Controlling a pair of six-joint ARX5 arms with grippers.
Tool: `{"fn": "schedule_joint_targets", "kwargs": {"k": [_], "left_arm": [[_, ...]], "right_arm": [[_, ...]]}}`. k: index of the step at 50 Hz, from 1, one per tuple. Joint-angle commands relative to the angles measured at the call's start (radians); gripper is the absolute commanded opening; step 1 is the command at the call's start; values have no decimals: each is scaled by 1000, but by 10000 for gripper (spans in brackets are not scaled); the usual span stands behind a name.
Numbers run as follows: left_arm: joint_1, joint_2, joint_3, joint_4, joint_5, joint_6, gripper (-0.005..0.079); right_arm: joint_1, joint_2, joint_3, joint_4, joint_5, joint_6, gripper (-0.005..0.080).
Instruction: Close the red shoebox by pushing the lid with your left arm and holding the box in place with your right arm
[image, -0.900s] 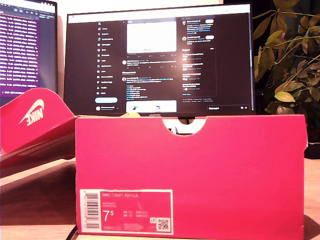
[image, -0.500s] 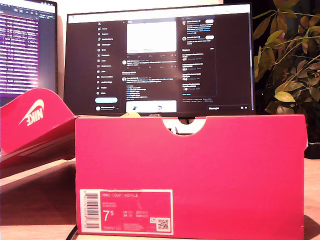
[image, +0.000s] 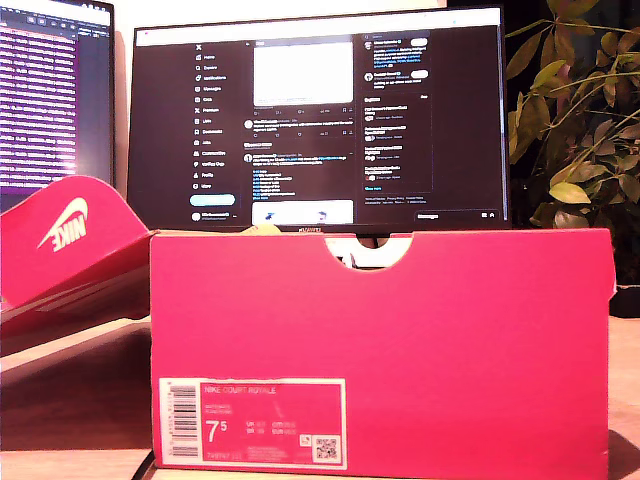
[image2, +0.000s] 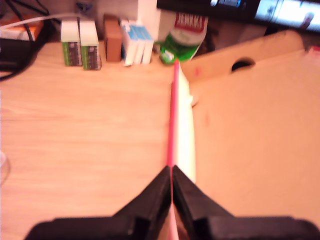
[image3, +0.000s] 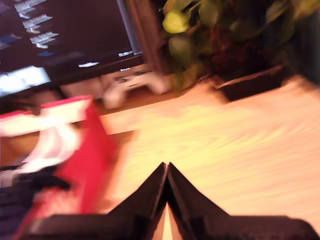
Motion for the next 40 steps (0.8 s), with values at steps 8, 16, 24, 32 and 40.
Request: {"fn": "schedule_joint_targets", "kwargs": {"k": [8,16,24,32,40], "left_arm": [[-2,10,73,11,91,-55,-19],[-2,95,148,12,120,-79,-19],[-2,247,219,26,176,-77,-19],[13,425,283,62,224,-59,-19],[58,614,348,61,268,-27,-19]], "right_arm": [[6,1,129,-49,-67,41,-12],[6,56,218,-108,-70,60,-12],[6,190,280,-134,-122,64,-12],[6,366,328,-126,-188,61,-12],[6,530,364,-96,-247,26,-12]]}}
